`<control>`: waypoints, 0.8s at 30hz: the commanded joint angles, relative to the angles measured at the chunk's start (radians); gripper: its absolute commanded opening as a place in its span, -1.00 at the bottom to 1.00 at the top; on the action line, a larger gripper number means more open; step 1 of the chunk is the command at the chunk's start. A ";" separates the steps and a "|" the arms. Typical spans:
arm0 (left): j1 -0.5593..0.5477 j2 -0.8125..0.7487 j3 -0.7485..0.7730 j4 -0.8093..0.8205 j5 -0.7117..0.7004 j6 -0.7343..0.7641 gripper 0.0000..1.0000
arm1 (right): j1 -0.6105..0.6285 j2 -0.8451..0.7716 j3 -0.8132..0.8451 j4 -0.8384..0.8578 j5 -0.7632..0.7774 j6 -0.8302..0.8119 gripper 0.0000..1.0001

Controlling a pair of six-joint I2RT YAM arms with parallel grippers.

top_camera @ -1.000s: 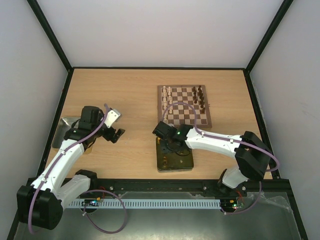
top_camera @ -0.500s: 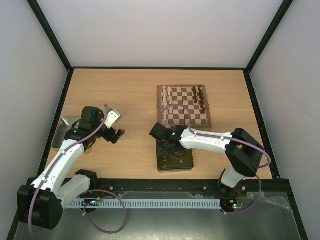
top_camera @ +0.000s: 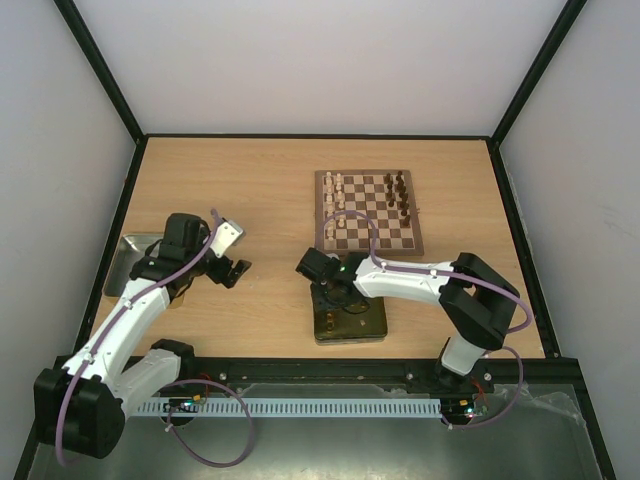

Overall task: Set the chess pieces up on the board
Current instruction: Pick up the chess piece from the storage box.

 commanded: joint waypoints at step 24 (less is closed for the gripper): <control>-0.024 0.019 -0.012 0.012 -0.007 -0.010 0.99 | 0.007 0.045 0.082 -0.051 0.087 -0.045 -0.80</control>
